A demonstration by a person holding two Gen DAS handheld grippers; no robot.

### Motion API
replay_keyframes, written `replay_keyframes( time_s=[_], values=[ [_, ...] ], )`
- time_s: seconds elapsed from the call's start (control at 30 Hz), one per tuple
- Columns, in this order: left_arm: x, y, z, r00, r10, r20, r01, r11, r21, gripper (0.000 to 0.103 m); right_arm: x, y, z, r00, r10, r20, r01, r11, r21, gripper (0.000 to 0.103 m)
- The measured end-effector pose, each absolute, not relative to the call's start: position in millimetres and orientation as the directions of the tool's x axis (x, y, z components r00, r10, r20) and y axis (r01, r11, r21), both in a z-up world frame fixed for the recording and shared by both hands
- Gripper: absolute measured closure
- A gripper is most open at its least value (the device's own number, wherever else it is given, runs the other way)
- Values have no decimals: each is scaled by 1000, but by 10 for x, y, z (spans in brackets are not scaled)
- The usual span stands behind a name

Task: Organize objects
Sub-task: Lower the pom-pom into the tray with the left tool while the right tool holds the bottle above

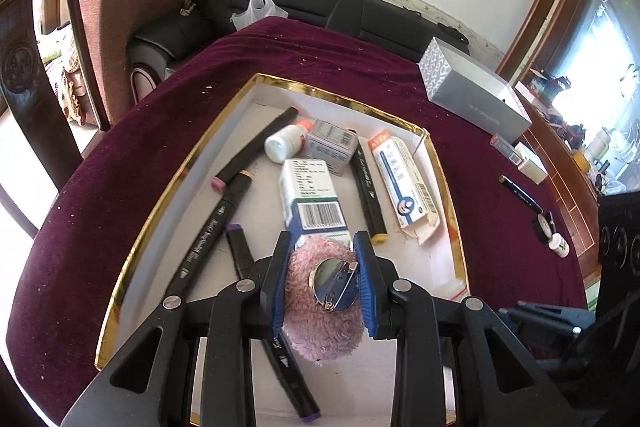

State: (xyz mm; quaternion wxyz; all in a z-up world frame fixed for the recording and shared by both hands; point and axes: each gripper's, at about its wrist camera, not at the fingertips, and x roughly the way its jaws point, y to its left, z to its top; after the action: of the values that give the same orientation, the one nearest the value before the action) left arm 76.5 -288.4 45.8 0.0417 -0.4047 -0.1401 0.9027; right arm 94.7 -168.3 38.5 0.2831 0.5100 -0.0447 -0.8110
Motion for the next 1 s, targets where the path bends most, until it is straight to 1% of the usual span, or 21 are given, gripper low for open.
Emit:
replay_keyframes(
  time_s=[0.13,0.33,0.53,0.7,0.83,1.0],
  values=[
    [754,-2935,469,-671,182,-719,44,-958,-284,77,999,-1767,355,-315,-503,-805,443,-828,344,69],
    [679,-2882,481,-661,203,-722,19,-958,-286,77,1002,-1720,374,-335,-499,-799,446,-831,332,69],
    [496,-2654,548,-660,189,-728,-33,-974,-223,77,973,-1557,383,-365,-500,-785,407,-844,349,69],
    [282,-2478,487,-642,172,-747,-58,-983,-177,77,958,-1426,389,-378,-513,-771,381,-845,376,69],
    [96,-2339,386,-606,184,-774,-79,-982,-171,78,956,-1411,407,-381,-517,-766,393,-841,372,69],
    [-104,-2160,265,-581,149,-800,-106,-989,-107,77,974,-1476,406,-384,-511,-769,423,-838,346,69]
  ],
)
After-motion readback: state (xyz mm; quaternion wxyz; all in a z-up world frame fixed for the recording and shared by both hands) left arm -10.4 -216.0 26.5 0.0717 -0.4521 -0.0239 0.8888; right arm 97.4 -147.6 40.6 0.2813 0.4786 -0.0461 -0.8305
